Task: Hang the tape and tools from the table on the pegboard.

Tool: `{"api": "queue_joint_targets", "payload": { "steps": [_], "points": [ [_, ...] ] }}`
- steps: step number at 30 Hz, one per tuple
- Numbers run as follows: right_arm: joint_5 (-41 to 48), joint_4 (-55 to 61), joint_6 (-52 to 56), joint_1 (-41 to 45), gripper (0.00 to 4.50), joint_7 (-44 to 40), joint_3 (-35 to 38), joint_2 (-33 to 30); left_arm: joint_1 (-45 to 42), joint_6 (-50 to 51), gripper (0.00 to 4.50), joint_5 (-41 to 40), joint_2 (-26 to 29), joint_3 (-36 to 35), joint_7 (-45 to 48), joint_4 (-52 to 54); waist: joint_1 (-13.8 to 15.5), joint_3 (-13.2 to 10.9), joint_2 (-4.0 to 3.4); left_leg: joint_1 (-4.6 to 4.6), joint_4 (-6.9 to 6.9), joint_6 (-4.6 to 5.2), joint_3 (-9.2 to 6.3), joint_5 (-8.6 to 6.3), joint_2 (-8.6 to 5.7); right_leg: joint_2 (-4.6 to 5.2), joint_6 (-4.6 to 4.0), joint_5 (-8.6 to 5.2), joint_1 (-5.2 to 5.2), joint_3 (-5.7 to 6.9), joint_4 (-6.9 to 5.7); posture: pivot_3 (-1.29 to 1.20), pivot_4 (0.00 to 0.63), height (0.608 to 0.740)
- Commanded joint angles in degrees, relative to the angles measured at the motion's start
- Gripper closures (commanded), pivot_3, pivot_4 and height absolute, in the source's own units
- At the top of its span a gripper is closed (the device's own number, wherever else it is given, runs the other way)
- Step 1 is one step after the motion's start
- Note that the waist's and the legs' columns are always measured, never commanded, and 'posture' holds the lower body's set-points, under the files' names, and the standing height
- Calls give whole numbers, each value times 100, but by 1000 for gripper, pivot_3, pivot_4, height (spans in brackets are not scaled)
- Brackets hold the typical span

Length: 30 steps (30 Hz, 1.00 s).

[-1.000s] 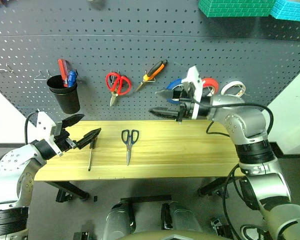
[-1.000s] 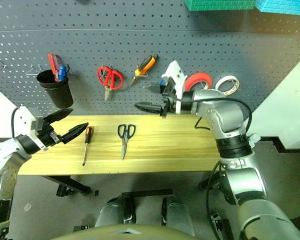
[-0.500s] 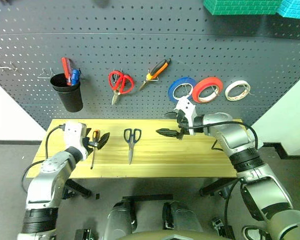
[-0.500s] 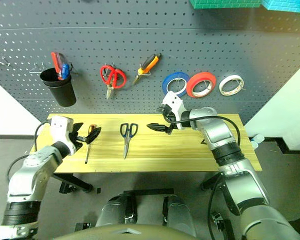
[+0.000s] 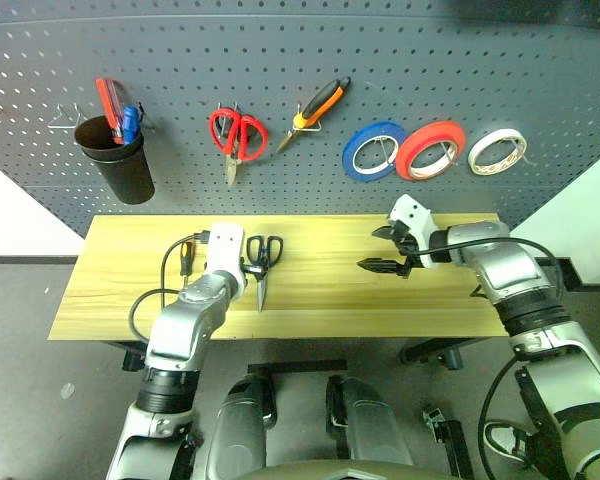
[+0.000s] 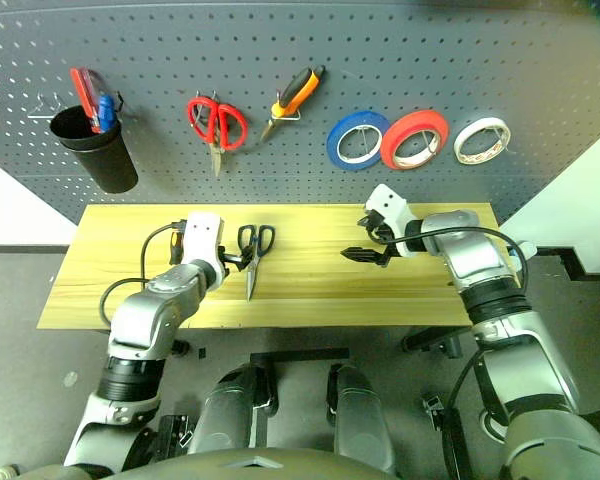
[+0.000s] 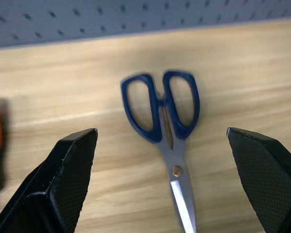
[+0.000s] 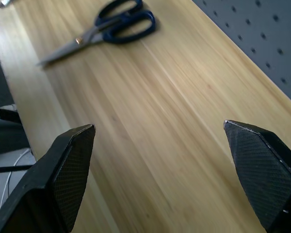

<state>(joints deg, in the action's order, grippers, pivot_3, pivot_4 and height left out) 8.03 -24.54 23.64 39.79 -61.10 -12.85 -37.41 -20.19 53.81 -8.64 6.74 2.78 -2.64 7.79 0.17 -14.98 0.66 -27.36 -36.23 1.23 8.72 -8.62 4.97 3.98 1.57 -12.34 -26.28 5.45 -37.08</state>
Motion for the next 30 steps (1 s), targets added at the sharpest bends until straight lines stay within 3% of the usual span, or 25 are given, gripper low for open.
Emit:
{"api": "queue_joint_targets", "payload": {
  "steps": [1,11,23,30],
  "points": [
    [-40,138,10,82,50,-45,226,-200,-218,402,0,574,-144,263,-556,-144,-45,-102,14,1,-3,1,0,0,0,2,0,0,0,0,-3,-141,378,730],
    [-220,604,145,-214,50,119,254,-436,-656,341,0,974,-702,113,-991,-1073,-230,-437,15,-5,0,6,1,1,-7,15,10,-3,-7,-1,-6,-205,416,730],
    [-421,759,96,-177,50,279,236,-496,-1310,1128,0,671,-1482,-1289,-1488,-1777,-384,-504,24,-6,4,1,5,-9,-16,26,40,-20,-6,4,-6,-210,412,730],
    [-614,651,-113,-119,0,297,216,-514,-1227,1683,2287,744,-1577,-1480,-1553,-1467,-440,-505,25,-5,11,6,11,-15,-24,34,58,-28,-7,4,-6,-216,411,730]
  ]
}}
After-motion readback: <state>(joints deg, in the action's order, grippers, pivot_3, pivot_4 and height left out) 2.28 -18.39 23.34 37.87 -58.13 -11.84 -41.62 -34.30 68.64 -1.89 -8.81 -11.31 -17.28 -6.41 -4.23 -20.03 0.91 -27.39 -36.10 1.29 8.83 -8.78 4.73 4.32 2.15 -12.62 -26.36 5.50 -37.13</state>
